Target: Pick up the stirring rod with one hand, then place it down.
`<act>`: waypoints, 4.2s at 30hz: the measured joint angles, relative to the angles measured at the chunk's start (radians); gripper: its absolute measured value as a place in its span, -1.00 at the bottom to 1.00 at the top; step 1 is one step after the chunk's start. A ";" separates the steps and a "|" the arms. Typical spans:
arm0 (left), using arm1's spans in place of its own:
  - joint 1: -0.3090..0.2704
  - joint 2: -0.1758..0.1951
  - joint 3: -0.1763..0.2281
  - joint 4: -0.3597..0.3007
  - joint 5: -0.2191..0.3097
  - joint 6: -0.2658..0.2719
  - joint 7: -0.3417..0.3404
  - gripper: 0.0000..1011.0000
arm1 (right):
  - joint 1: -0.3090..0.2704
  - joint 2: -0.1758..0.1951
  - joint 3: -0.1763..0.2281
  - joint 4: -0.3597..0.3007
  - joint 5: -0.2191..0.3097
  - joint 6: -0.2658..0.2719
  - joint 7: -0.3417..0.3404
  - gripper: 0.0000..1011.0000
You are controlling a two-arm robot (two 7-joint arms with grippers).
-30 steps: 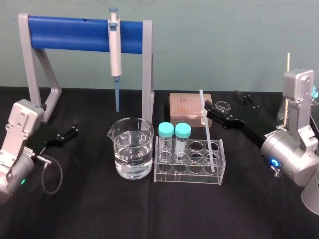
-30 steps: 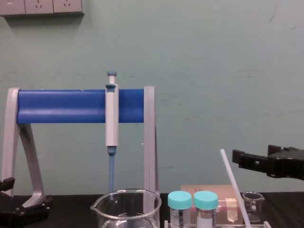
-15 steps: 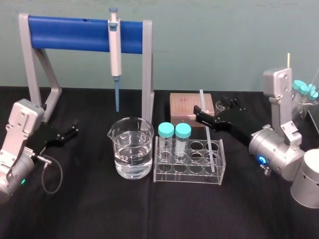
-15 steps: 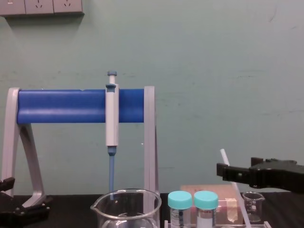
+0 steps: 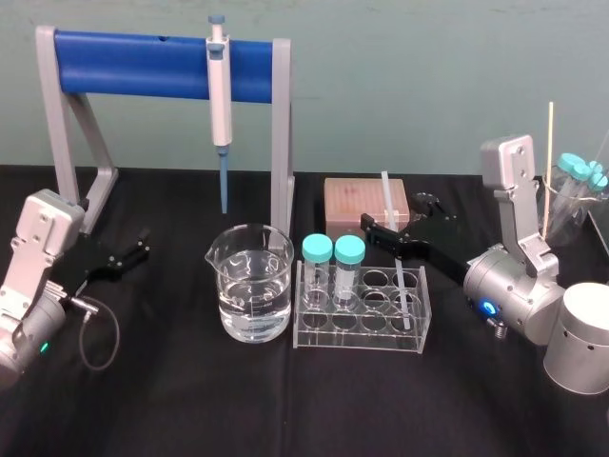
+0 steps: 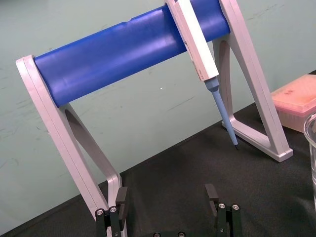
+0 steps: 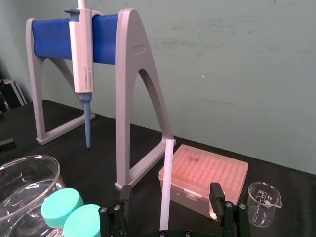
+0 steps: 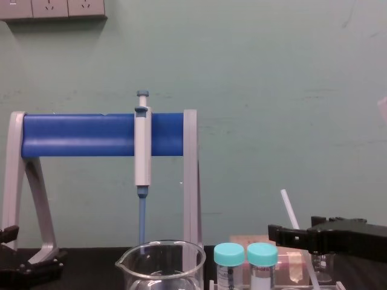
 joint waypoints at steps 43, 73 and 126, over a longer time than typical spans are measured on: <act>0.000 0.000 0.000 0.000 0.000 0.000 0.000 0.98 | -0.002 -0.007 0.007 0.003 -0.013 0.000 0.002 -0.51; 0.000 0.000 0.000 0.000 0.000 0.000 0.000 0.98 | -0.032 -0.025 0.038 -0.010 -0.030 -0.105 0.046 -0.87; 0.000 0.000 0.000 0.000 0.000 0.000 0.000 0.98 | -0.106 -0.057 0.172 -0.207 -0.047 -0.328 0.105 -0.87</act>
